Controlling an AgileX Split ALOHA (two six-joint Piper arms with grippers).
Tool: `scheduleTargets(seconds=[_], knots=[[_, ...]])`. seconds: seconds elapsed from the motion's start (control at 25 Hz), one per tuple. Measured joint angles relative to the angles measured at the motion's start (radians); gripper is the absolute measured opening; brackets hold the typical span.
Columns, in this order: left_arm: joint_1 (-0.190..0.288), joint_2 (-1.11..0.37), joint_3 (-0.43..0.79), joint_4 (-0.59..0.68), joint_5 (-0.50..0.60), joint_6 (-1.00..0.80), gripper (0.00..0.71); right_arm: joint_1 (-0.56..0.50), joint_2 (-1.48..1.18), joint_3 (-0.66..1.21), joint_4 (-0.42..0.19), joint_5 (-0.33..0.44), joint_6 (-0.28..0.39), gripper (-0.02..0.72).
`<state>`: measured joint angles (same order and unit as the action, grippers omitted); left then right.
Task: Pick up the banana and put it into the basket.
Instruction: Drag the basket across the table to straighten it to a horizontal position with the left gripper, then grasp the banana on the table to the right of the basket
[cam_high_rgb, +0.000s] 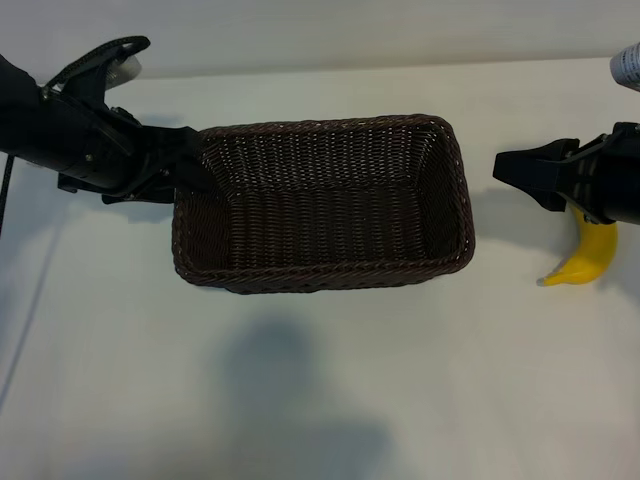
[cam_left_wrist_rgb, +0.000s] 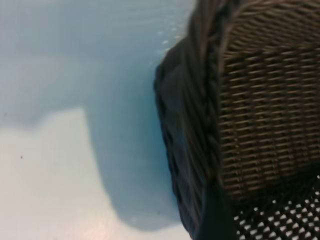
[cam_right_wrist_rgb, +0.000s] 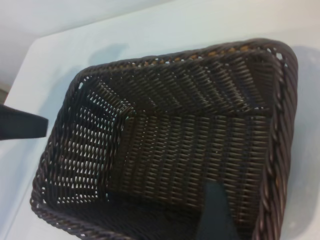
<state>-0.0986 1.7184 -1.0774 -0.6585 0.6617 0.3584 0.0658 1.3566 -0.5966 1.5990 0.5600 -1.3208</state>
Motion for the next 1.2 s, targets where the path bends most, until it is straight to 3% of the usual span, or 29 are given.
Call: scheduleTargets(seconds=[0.6, 1.2], knots=[[0.0, -0.03, -0.001, 0.144, 0.09, -0.024, 0.529, 0.0, 0.0, 0.0, 0.0, 0.0, 0.0, 0.512], [0.0, -0.262, -0.004, 0.642, 0.294, -0.387, 0.529, 0.0, 0.0, 0.0, 0.0, -0.001, 0.0, 0.512]])
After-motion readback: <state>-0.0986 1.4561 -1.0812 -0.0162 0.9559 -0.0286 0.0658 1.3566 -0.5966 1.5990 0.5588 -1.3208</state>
